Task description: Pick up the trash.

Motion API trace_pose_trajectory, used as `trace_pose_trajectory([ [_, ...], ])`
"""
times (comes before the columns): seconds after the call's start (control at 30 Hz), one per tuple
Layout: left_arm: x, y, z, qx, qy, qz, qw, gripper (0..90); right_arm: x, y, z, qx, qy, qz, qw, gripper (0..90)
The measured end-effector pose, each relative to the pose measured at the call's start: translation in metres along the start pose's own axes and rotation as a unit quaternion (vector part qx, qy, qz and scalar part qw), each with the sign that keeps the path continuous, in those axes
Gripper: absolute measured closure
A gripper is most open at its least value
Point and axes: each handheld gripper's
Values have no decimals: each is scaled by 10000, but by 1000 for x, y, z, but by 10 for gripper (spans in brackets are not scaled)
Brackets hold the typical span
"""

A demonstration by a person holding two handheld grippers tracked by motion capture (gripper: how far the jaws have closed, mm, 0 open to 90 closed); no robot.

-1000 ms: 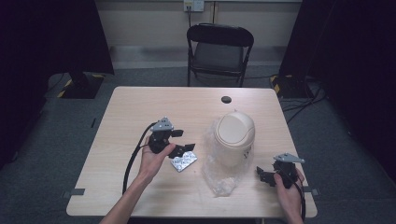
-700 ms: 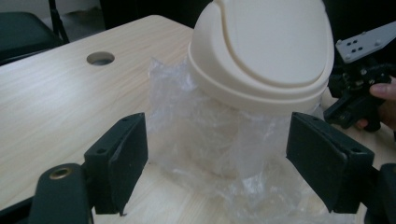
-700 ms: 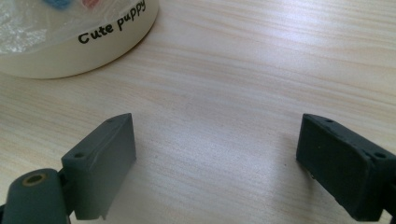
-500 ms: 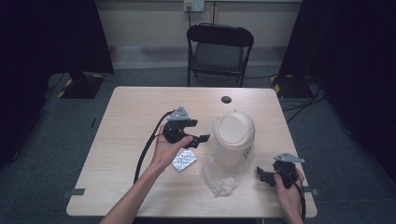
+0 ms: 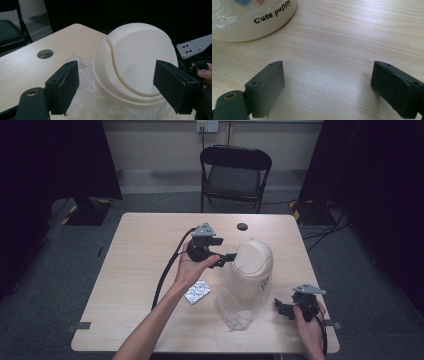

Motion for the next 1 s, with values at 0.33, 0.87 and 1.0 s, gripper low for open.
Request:
trace_pose_trajectory([
  [0.33,28,5,2,4,97,366,9993,186,0,0,0,1,1,0,10000,109],
  [0.87,45,10,13,-143,89,591,9981,157,0,0,0,-2,0,1,10000,108],
  [1.0,50,12,13,-69,-14,738,9972,158,0,0,0,1,-1,1,10000,108],
])
Point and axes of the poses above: each handheld gripper's, and its own axes: x roughly forward along the jaws, y roughly out of its underside, z roughly to its left, and after that the axes turned 8 degrees about x, right-handed
